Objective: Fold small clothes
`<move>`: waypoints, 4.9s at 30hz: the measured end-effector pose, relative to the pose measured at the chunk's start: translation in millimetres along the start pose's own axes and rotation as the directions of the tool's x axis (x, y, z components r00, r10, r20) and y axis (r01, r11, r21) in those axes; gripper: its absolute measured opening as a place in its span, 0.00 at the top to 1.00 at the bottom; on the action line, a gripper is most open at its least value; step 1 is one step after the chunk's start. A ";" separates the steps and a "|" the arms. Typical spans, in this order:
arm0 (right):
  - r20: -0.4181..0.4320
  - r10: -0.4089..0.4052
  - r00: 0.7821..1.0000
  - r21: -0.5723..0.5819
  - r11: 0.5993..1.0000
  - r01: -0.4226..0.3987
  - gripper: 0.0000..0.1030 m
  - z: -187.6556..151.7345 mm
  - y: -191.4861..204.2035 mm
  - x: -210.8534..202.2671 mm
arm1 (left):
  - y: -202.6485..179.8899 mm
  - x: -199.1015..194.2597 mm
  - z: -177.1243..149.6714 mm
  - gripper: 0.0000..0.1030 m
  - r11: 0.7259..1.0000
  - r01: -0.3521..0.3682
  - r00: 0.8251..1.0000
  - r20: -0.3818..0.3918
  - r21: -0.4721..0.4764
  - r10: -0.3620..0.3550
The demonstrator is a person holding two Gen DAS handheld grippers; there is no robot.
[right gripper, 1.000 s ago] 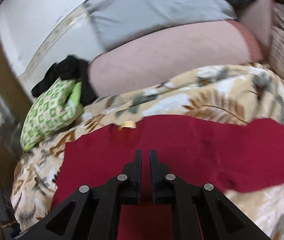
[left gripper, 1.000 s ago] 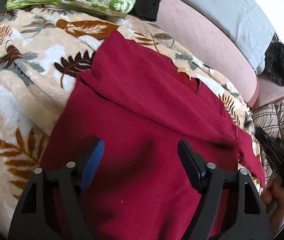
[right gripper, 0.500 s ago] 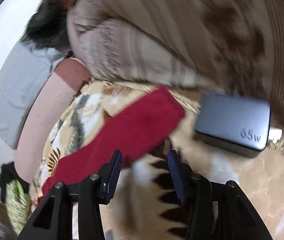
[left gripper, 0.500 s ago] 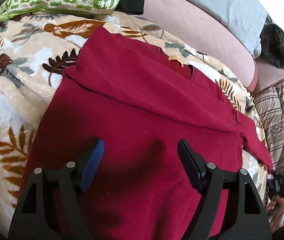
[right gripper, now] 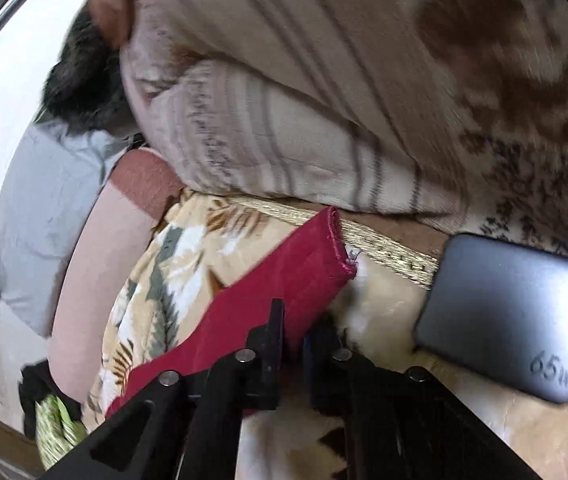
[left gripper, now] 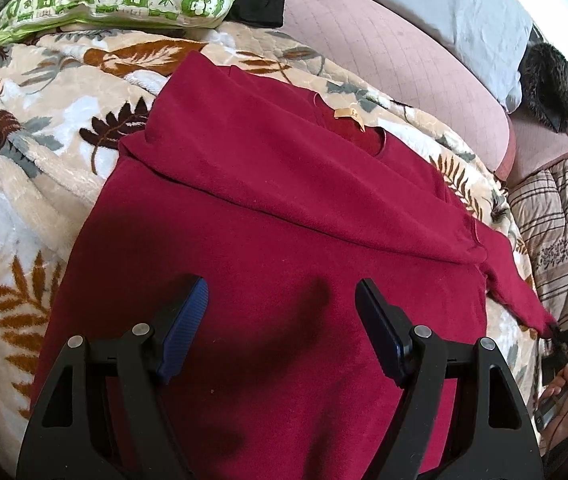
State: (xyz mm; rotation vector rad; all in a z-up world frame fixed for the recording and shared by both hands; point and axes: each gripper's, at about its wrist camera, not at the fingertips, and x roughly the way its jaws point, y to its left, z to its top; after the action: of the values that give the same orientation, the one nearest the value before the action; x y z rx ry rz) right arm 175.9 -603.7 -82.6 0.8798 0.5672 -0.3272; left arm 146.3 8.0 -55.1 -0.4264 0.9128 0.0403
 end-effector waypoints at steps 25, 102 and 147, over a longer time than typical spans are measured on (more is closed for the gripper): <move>-0.443 0.051 0.895 -0.675 0.638 -0.370 0.58 -268.2 292.8 42.9 | -4.7 -11.2 22.1 0.26 0.975 0.222 0.974 0.041 -0.021 -0.221; -0.401 -0.001 0.916 -0.537 0.810 -0.235 0.02 -301.6 233.3 28.8 | 85.8 59.5 125.4 0.90 0.994 0.112 0.994 -0.006 0.013 -0.111; -0.325 0.083 0.942 -0.587 0.763 -0.270 0.97 -189.5 266.6 87.6 | 90.8 28.1 109.5 0.61 0.992 0.127 0.988 0.089 -0.027 -0.124</move>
State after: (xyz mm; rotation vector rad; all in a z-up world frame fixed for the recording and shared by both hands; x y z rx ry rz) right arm 314.9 -295.6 -62.0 0.3166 0.7898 0.1753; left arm 227.3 128.1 -49.3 -0.5082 0.7991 -0.0410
